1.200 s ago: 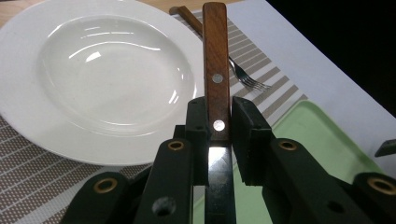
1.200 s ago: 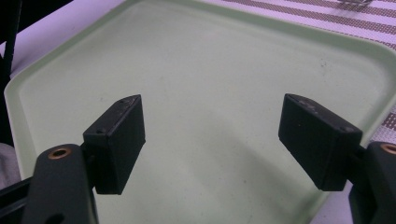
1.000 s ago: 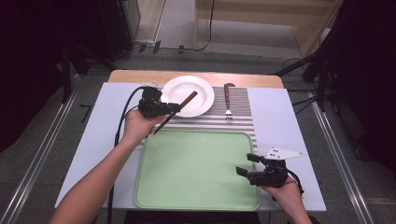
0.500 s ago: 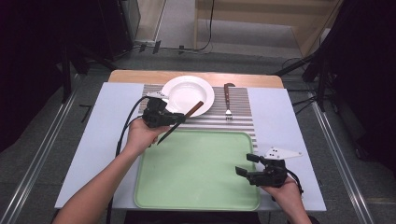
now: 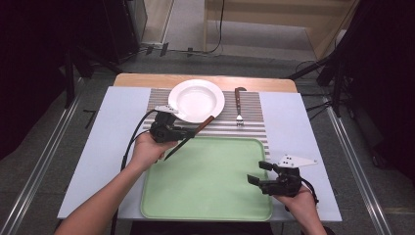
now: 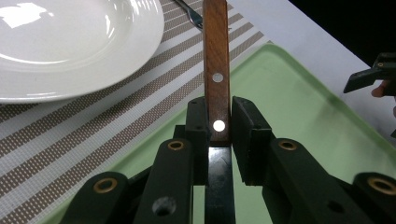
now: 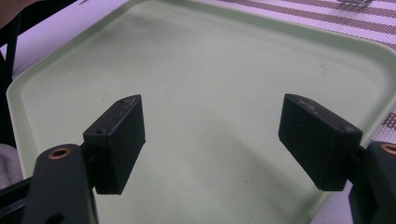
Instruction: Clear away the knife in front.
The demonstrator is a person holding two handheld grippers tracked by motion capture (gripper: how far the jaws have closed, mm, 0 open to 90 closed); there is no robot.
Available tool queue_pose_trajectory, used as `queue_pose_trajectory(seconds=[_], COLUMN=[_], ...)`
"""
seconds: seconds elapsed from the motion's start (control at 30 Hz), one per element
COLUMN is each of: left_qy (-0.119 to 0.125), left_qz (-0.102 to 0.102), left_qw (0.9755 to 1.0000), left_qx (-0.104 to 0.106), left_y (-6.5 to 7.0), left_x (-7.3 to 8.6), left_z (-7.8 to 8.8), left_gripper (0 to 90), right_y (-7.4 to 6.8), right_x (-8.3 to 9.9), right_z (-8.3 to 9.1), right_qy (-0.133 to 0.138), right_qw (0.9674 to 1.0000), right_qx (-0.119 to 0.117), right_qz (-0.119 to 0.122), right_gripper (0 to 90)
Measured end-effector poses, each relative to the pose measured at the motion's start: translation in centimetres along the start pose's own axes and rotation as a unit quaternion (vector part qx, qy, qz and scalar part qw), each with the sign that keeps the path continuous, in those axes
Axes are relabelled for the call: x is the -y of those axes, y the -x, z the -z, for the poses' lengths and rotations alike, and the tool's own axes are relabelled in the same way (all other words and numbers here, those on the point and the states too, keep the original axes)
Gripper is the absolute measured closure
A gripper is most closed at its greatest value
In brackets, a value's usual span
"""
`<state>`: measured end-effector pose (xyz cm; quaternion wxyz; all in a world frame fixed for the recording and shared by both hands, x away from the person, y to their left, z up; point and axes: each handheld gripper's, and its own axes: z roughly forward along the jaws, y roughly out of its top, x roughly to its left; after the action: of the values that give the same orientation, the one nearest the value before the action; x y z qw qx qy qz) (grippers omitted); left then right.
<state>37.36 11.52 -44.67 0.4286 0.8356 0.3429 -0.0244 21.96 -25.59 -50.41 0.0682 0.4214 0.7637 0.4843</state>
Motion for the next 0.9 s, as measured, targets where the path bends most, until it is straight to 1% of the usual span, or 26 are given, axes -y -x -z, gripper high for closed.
queue_pose_trajectory(seconds=[0.23,0.3,0.4,0.47,0.5,0.53,0.63,0.7,0.73,0.8,0.83,0.9], left_qy=[-0.002,-0.006,-0.008,-0.005,-0.004,-0.003,-0.005,-0.009,-0.014,-0.017,-0.018,-0.02], left_qz=[0.001,-0.002,-0.001,0.002,0.009,0.011,0.01,0.005,0.002,-0.001,0.001,-0.002], left_qw=[1.0,1.0,1.0,0.9999,0.9999,0.9998,0.9998,0.9999,0.9998,0.9998,0.9998,0.9997], left_qx=[0.007,0.004,0.006,0.01,0.011,0.014,0.015,0.013,0.014,0.009,0.012,0.01], left_y=[0.8,1.0,1.1,1.2,1.3,1.3,1.8,2.1,2.2,2.3,2.4,2.4], left_x=[1.4,1.7,2.0,2.2,2.4,2.5,2.9,3.2,3.4,3.6,3.7,4.1], left_z=[0.1,0.2,0.3,0.4,0.4,0.4,0.4,0.3,0.2,0.2,0.2,0.3], left_gripper=[77.4,77.3,77.4,77.3,77.4,77.3,77.3,77.3,77.3,77.3,77.3,77.3], right_y=[0.0,0.0,0.0,0.0,0.0,0.0,0.0,0.0,0.0,0.0,-0.1,0.0], right_x=[0.0,0.0,0.0,0.0,0.0,0.1,0.0,0.0,0.0,0.0,0.0,0.0], right_z=[0.1,0.1,0.1,0.1,0.1,0.1,0.0,0.0,0.0,-0.1,-0.1,0.0], right_qy=[0.0,0.002,0.002,0.001,0.0,-0.001,-0.001,-0.001,-0.001,-0.001,-0.001,-0.002], right_qw=[1.0,1.0,1.0,1.0,1.0,1.0,1.0,1.0,1.0,1.0,1.0,1.0], right_qx=[0.002,0.003,0.002,0.001,0.001,0.001,0.001,0.001,0.001,0.0,0.001,0.0], right_qz=[0.002,0.002,0.001,0.002,0.002,0.002,-0.001,0.0,0.001,0.002,0.002,0.0], right_gripper=[22.0,22.0,22.0,22.0,22.0,22.0,22.0,22.0,22.0,22.0,22.0,22.0])
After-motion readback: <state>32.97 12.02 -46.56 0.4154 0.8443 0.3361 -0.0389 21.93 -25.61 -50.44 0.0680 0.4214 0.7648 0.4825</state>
